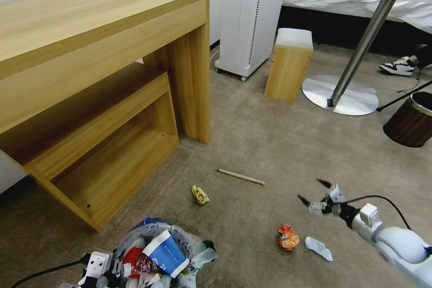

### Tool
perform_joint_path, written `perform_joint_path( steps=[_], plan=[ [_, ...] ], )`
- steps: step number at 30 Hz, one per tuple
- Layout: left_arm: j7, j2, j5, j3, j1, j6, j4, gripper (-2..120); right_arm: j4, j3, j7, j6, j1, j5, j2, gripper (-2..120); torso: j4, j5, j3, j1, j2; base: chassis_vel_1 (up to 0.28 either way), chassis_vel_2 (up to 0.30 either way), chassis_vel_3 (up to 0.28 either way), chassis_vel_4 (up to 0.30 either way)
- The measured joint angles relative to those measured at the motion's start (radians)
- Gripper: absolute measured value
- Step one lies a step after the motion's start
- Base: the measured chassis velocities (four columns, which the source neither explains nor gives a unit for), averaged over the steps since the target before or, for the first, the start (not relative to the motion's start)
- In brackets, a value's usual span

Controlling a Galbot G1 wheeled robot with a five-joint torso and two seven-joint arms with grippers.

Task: Pick up the trash bin and place the garbage on the floor into it.

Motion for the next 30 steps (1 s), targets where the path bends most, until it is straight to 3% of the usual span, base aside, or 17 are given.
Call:
perform_joint_path(
  steps=[4,8,10,14,19,24,30],
  plan=[
    [-0.001,-0.004,0.0,-0.006,0.007,-0.001,0.003,0,-0.068,-0.028,-0.04,0.035,0.013,-0.114,-0.009,100,0.0001,0.0001,0.0,0.0,0.0,0.0,0.0,0.0,0.0],
    [-0.005,-0.001,-0.006,-0.012,0.006,-0.002,0.003,0,-0.152,-0.078,-0.058,0.133,0.092,-0.227,0.023,100,0.0001,-0.0001,0.0,0.0,0.0,0.0,0.0,0.0,0.0],
    [-0.007,-0.006,-0.006,-0.012,0.008,-0.004,0.007,0,-0.216,-0.12,-0.009,0.285,0.159,-0.317,0.045,100,0.0003,0.0004,0.0,0.0,0.0,0.0,0.0,0.0,0.0],
    [-0.012,-0.01,-0.002,0.004,-0.002,-0.005,0.013,0,-0.229,-0.122,-0.014,0.384,0.201,-0.411,0.044,100,0.0003,-0.0001,0.0,0.0,0.0,0.0,0.0,0.0,0.0],
    [-0.013,-0.014,0.008,0.015,-0.005,-0.011,0.018,0,-0.209,-0.122,0.019,0.363,0.213,-0.443,0.036,100,0.0003,0.0002,0.0,0.0,0.0,0.0,0.0,0.0,0.0],
    [-0.014,-0.015,0.01,0.016,-0.004,-0.014,0.021,0,-0.156,-0.152,0.091,0.268,0.216,-0.322,0.045,100,0.0004,0.0001,0.0,0.0,0.0,0.0,0.0,0.0,0.0],
    [-0.017,-0.021,0.019,0.021,-0.001,-0.016,0.023,0,-0.115,-0.179,0.17,0.23,0.203,-0.283,0.062,100,0.0002,0.0001,0.0,0.0,0.0,0.0,0.0,0.0,0.0]
  ],
)
